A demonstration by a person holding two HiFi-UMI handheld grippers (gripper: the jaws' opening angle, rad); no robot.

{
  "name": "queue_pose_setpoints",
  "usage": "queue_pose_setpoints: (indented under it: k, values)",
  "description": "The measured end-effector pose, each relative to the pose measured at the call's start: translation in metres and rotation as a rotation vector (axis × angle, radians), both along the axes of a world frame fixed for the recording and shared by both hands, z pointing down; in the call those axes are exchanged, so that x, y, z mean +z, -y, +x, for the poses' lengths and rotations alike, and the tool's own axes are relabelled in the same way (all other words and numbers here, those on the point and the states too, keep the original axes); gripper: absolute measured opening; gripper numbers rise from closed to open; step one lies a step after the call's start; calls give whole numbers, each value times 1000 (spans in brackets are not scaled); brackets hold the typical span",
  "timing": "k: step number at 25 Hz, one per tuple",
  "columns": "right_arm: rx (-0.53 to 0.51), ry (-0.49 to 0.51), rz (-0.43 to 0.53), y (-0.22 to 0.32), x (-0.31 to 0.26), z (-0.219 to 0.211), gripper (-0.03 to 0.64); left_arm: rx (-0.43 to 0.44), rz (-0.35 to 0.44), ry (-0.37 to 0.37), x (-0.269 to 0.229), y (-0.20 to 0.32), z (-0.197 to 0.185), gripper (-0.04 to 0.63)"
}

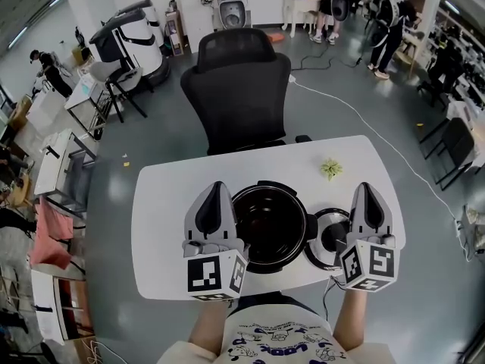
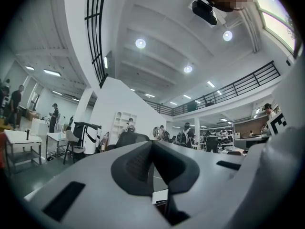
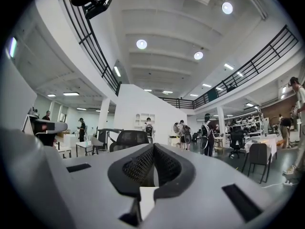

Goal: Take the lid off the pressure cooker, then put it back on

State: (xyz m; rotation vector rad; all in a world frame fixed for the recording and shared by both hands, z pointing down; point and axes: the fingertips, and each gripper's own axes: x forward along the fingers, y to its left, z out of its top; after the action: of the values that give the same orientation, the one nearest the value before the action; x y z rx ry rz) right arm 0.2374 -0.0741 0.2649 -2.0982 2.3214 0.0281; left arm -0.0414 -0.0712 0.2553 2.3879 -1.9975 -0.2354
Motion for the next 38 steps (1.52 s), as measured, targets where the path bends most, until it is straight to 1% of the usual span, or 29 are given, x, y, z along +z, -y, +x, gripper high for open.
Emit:
queue_pose_setpoints:
  k: [4,10,15,18,21,23,25,30,38]
  values:
    - [4,-6,-22,1,3,2,12,3,-5,-1,1,2,0,12]
    - [4,-32,-87,5,18,5,12,7,-19,-1,6,4,-1,12]
    - [12,-28,-145,8,34,12,14,14,-40,4,10,5,1,12]
    - [16,-28,-192,13,49,17,39,18,-46,1,14,9,1,12]
    - [12,-20,-254,17,70,23,104,22,-61,4,19,12,3,12]
    - [14,-13,-291,19,85,28,128,26,-71,8,22,14,4,12]
    - [17,-7,-331,20,100,34,138,31,-76,8,25,16,7,12]
    - [-4,3,-437,23,137,42,211,44,-95,10,32,25,12,12]
    - [-22,-31,-588,18,199,57,245,59,-128,6,48,35,22,12]
